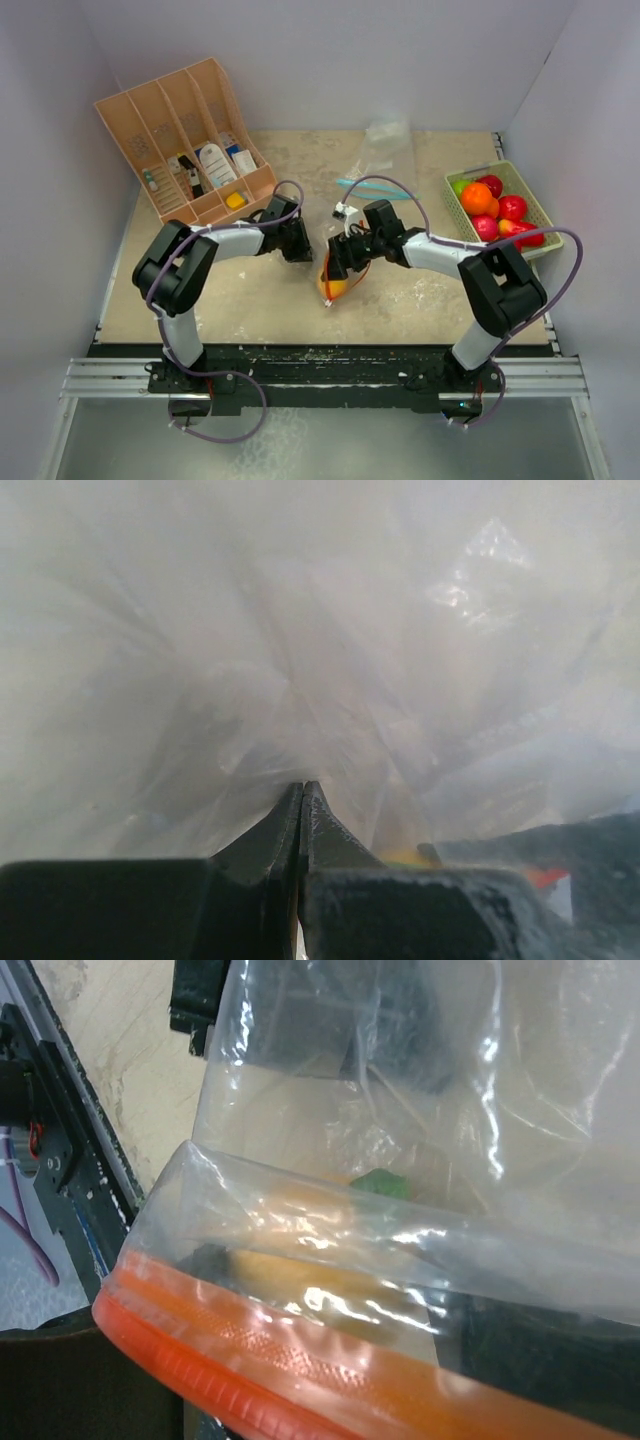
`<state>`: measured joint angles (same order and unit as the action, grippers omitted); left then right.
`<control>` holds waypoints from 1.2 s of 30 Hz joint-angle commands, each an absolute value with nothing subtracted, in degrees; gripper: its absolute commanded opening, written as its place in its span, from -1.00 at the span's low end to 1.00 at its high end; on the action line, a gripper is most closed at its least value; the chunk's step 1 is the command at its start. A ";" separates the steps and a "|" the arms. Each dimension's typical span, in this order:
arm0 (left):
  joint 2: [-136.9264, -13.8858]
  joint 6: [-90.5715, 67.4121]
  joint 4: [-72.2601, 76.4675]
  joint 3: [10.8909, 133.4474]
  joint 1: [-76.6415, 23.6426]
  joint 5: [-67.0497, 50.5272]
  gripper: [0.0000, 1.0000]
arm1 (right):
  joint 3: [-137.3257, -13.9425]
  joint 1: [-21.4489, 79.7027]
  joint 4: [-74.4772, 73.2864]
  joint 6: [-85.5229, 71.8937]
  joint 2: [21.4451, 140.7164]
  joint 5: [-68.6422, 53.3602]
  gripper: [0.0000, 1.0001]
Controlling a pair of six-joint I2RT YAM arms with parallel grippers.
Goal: Open the zip-top bag and remove the fake food
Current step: Pick up the fake fruit from the zipper food storage bag.
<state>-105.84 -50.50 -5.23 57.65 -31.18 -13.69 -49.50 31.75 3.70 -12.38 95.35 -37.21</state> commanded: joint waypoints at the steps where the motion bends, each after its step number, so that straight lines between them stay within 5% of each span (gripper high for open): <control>1: -106.51 -50.39 -6.97 57.39 -29.39 -10.25 -1.00 | -47.58 34.72 -8.21 -8.71 100.30 -39.52 0.54; 7: -106.20 -50.77 -6.72 56.90 -29.22 -10.12 -1.00 | -47.80 36.70 -10.09 -6.77 105.13 -42.86 0.47; 19: -103.64 -53.57 -3.53 49.63 -26.63 -10.96 -1.00 | -51.78 35.33 -10.94 -9.80 94.80 -40.51 0.05; 36: -98.16 -57.07 -1.03 42.19 -25.66 -8.99 -1.00 | -67.26 14.99 -19.15 -13.46 84.16 -38.88 -0.07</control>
